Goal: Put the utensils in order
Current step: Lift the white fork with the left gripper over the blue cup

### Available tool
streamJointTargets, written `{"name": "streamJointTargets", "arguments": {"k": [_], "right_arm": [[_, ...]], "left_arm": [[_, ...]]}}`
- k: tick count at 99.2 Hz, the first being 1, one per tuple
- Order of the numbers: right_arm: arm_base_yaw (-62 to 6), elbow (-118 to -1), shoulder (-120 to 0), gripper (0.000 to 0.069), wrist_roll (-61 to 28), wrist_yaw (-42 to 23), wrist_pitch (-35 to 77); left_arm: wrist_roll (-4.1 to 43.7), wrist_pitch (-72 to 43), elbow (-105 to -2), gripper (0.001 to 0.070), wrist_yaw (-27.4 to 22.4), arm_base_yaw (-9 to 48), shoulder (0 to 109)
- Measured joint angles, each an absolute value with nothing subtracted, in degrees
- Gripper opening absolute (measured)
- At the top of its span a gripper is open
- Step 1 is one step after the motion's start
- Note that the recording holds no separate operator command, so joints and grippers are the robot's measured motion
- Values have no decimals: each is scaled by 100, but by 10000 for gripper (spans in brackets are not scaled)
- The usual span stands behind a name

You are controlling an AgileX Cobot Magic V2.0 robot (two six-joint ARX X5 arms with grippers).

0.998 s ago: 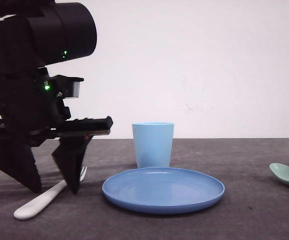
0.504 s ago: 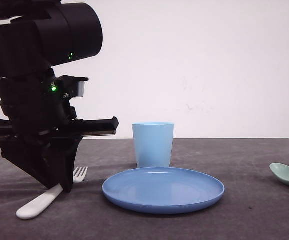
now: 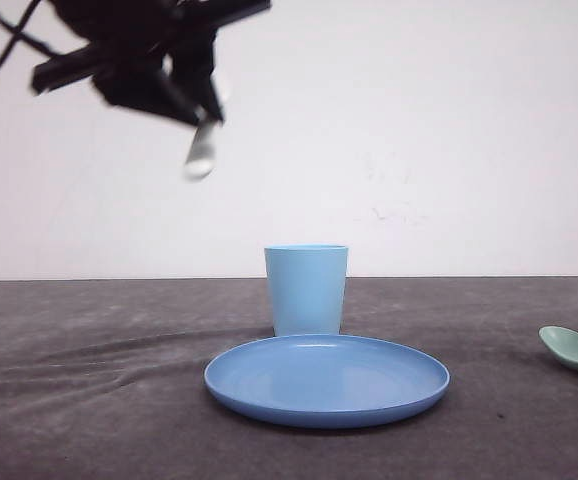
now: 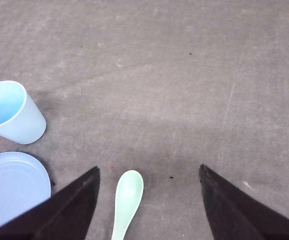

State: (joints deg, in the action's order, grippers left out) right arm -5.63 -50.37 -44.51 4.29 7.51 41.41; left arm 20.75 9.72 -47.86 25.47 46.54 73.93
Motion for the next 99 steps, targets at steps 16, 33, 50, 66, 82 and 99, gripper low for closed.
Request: {"name": "streamJointTargets", "arguments": {"k": [16,33,50,66,82,99], "right_arm": [[-563,-5037,-4451,395,429,751,4125],[-563,-5037,-4451,395,429,751,4080],[-563,-5037,-4451,395,429,751,4047],[-563,-5037,-4451,395,429,751,4047],[-563,-5037,-4451,395,427,751,4045],[-563,-5037,-4480,395,425,751,4045]], "left_arm": [[1559,2427,-4786,46,2550,4665,7822],[1326,3500,-4786,46,2545,4665,8468],[1240,4233,-4783,46,2526,4665,9083],[1194,4635,-4786,46,2521,4665,9470],[1173,4733,-4786,46,2521,4665,9859],[1170,4851,-4786,46,2517,4665,10171]]}}
